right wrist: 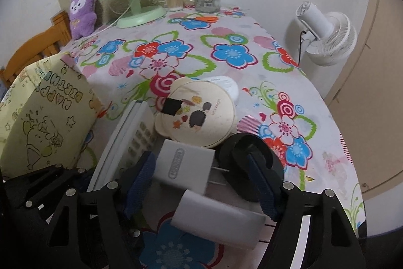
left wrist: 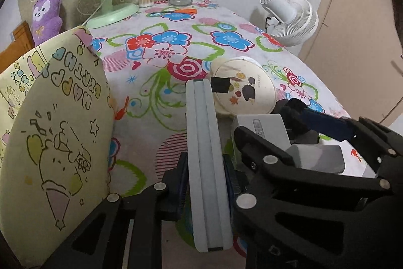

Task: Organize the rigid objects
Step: 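Close the right tool on the white charger while the left tool holds the power strip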

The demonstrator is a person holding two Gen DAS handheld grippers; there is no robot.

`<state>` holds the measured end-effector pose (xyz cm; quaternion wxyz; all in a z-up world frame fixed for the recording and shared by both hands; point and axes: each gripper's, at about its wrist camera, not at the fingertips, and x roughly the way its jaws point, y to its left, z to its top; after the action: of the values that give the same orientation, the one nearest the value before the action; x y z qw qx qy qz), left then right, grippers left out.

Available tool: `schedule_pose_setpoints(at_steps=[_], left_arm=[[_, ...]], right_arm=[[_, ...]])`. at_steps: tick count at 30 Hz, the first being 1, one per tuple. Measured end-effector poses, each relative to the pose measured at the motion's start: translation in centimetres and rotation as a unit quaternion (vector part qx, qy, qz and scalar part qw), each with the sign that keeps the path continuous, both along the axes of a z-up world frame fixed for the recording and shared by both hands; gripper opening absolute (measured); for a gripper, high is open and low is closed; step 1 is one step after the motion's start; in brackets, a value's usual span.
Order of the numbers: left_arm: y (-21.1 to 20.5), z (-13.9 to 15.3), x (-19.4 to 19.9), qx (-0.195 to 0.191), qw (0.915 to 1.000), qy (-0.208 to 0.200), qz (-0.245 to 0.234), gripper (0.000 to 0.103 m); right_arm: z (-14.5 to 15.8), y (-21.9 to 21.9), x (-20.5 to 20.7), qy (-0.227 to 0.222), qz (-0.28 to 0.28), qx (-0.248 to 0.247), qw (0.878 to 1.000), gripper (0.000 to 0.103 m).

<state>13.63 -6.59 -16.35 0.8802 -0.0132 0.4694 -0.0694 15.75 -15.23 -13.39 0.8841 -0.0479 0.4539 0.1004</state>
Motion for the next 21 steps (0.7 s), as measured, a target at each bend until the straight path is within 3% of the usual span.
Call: schedule_pose_setpoints(at_steps=[8,15,17,18,21], left_arm=[[0.1,0.1,0.1,-0.009,0.9999,-0.005,0.002,0.023],[0.1,0.5,0.3,-0.016,0.9998,-0.012,-0.003,0.021],[0.2,0.8,0.2,-0.024,0.9996,-0.016,-0.001,0.021],[0.3,1.0,0.3,-0.029,0.9995,-0.015,-0.001,0.021],[0.1,1.0,0.4,-0.015,0.9998,-0.016,0.000,0.021]], right_arm=[[-0.7,0.4,0.6,0.006,-0.004,0.013,1.000,0.067],[0.1,0.4,0.6,-0.018,-0.005,0.005,1.000,0.054],[0.5,0.3,0.4,-0.029,-0.006,0.007,1.000,0.044],[0.9,0.3,0.3,-0.038,-0.003,0.011,0.999,0.027],[0.7,0.4,0.9,-0.021,0.007,0.012,1.000,0.025]])
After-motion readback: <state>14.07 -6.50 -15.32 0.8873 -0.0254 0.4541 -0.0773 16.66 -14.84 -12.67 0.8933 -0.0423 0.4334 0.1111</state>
